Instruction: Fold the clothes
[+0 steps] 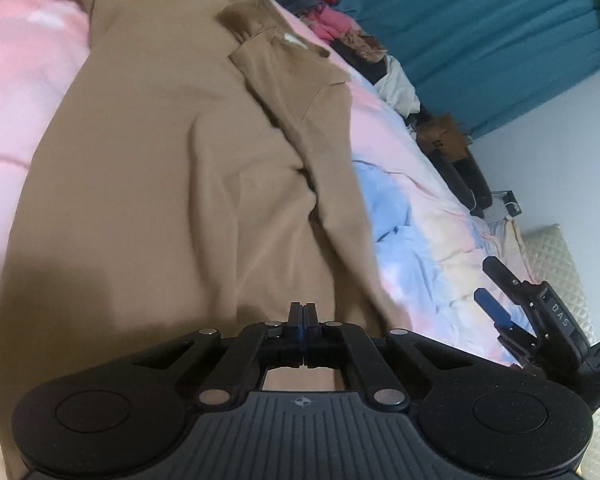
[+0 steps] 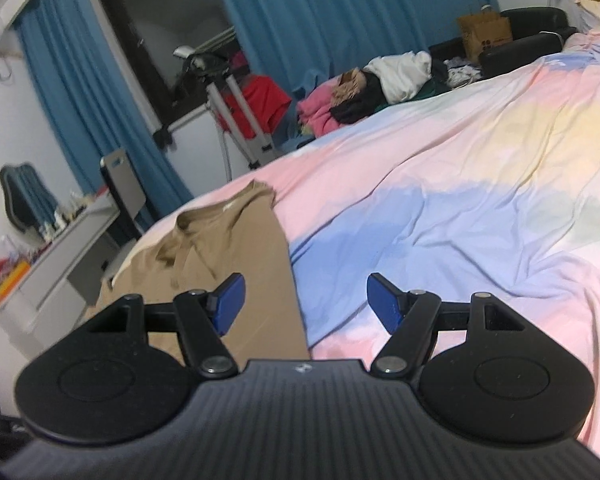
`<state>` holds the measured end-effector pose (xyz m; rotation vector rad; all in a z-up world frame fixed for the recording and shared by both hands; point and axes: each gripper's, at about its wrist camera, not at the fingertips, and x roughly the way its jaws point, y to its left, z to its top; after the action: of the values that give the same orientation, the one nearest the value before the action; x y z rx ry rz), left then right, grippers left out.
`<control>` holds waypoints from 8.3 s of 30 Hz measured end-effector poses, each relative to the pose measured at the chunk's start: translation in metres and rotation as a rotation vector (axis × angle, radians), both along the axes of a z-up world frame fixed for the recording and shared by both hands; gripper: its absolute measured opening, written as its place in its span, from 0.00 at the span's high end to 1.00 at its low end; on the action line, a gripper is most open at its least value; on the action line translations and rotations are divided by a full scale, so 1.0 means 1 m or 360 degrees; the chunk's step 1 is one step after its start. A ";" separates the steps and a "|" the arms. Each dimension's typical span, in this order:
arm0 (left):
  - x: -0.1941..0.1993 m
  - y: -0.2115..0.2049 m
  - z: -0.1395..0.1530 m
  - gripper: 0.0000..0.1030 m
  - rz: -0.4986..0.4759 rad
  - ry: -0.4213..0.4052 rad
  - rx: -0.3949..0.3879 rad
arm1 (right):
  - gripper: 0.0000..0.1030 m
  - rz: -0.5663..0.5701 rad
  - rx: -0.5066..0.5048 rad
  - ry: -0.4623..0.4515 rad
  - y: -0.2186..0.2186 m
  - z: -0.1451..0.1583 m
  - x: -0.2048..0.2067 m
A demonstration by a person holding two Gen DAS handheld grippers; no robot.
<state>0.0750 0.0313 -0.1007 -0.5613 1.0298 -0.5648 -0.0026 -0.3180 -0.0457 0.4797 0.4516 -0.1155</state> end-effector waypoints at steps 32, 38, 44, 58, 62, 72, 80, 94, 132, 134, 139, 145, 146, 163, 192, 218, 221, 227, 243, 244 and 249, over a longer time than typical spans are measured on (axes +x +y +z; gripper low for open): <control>-0.001 -0.124 -0.059 0.97 -0.0199 0.0436 -0.0032 | 0.32 -0.0093 0.0103 -0.0001 -0.031 -0.001 -0.010; -0.007 -0.074 -0.035 0.97 -0.0254 0.0392 -0.0223 | 0.32 -0.0082 0.0083 0.0012 -0.027 -0.001 -0.009; -0.008 -0.018 -0.031 0.96 -0.0191 0.0383 -0.0207 | 0.32 -0.0028 0.0049 0.0071 -0.018 -0.004 -0.002; -0.015 -0.017 -0.007 0.40 -0.0143 0.0218 0.0157 | 0.32 0.0225 0.0038 0.0202 0.024 -0.013 0.008; 0.012 0.000 0.017 0.26 -0.0024 0.0155 0.0099 | 0.32 0.0257 0.0039 0.0186 0.035 -0.012 0.009; 0.146 -0.024 0.008 0.24 0.0367 0.0110 0.0000 | 0.32 0.0292 -0.0084 0.0224 0.056 -0.025 0.029; 0.207 -0.085 -0.035 0.51 0.0368 0.0004 0.0075 | 0.32 0.0214 0.0032 0.0259 0.039 -0.042 0.056; 0.229 -0.106 -0.018 0.95 0.0375 -0.0421 0.0700 | 0.32 0.0229 0.0062 0.0294 0.040 -0.050 0.066; -0.092 -0.033 -0.026 0.68 -0.0239 0.0165 0.0479 | 0.32 0.0194 -0.0069 0.0148 0.035 -0.009 0.001; -0.095 -0.035 -0.023 0.68 -0.0256 0.0121 0.0513 | 0.32 0.0199 -0.0075 0.0145 0.036 -0.009 0.000; -0.096 -0.045 -0.003 0.48 -0.0271 -0.0055 0.0596 | 0.32 0.0209 -0.0081 0.0109 0.037 -0.006 -0.002; -0.091 -0.047 0.044 0.27 -0.0096 -0.0388 0.0698 | 0.32 0.0242 -0.0086 -0.0023 0.041 0.007 -0.009; -0.089 -0.047 0.052 0.26 -0.0073 -0.0443 0.0731 | 0.32 0.0246 -0.0088 -0.0048 0.042 0.009 -0.011; -0.085 0.001 0.105 0.00 0.0202 -0.0883 0.0806 | 0.32 0.0393 -0.0172 -0.0111 0.070 0.006 -0.009; -0.023 0.188 0.056 0.03 0.0831 -0.0382 0.0810 | 0.42 0.1217 -0.0308 -0.0058 0.377 -0.032 0.274; -0.019 0.129 0.049 0.03 0.0609 -0.0517 0.0775 | 0.90 0.0383 -0.0302 -0.0149 0.209 0.017 0.278; -0.019 0.119 0.049 0.03 0.0563 -0.0573 0.0753 | 0.90 0.0177 -0.0134 -0.0055 0.148 -0.009 0.271; -0.009 0.100 0.042 0.03 0.0492 -0.0598 0.0765 | 0.88 0.0127 0.0043 0.0222 0.093 -0.069 0.270; -0.026 0.082 0.046 0.02 0.0414 -0.0645 0.0710 | 0.40 0.0648 -0.0629 -0.0153 0.177 -0.033 0.256; -0.025 0.081 0.045 0.02 0.0409 -0.0647 0.0718 | 0.40 0.0671 -0.0640 -0.0134 0.186 -0.036 0.264; -0.013 0.088 0.034 0.02 0.0409 -0.0560 0.0706 | 0.51 0.0655 -0.0737 0.0026 0.218 -0.054 0.307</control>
<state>0.0624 0.1192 -0.0668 -0.1850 0.7024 -0.1851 0.3046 -0.1000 -0.0995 -0.0738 0.5131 0.1718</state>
